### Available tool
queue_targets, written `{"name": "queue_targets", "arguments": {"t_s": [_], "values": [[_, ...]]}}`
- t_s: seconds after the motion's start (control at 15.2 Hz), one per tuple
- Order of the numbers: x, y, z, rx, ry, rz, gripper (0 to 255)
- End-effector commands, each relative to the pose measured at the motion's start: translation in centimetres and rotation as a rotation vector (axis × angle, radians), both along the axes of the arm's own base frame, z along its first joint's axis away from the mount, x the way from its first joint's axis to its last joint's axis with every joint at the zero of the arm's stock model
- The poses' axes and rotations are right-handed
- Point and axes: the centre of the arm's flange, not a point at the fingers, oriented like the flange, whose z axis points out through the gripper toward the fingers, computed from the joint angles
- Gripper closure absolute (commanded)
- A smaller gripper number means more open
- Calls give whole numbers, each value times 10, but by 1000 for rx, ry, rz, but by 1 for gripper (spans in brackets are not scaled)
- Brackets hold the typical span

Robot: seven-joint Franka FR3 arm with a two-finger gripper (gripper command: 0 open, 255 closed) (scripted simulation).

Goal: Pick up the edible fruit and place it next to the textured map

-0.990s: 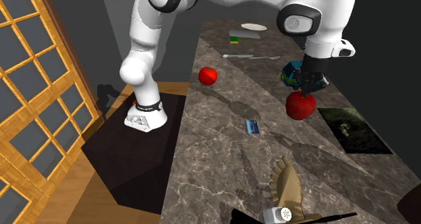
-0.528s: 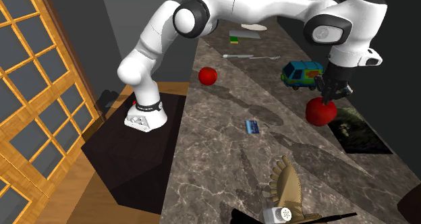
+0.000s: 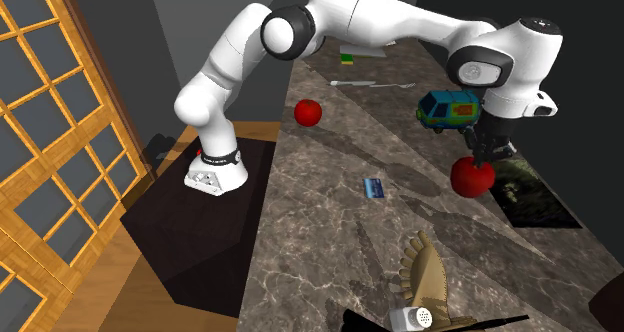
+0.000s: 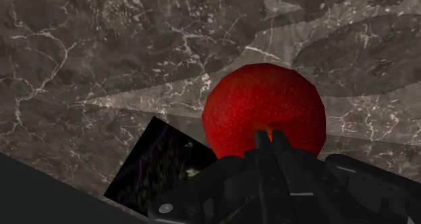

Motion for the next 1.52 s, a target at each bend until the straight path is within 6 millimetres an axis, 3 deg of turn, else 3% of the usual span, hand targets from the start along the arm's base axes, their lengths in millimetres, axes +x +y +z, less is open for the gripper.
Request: {"name": "queue_targets", "arguments": {"t_s": [0.0,0.33,0.79,0.86,1.19,1.45], "values": [[0,0,-10,0,-1,0,255],[0,0,-36,0,-1,0,255],[0,0,-36,0,-1,0,255],[0,0,-36,0,-1,0,0],[0,0,-36,0,-1,0,0],[-3,-6,13,0,-1,0,0]]}}
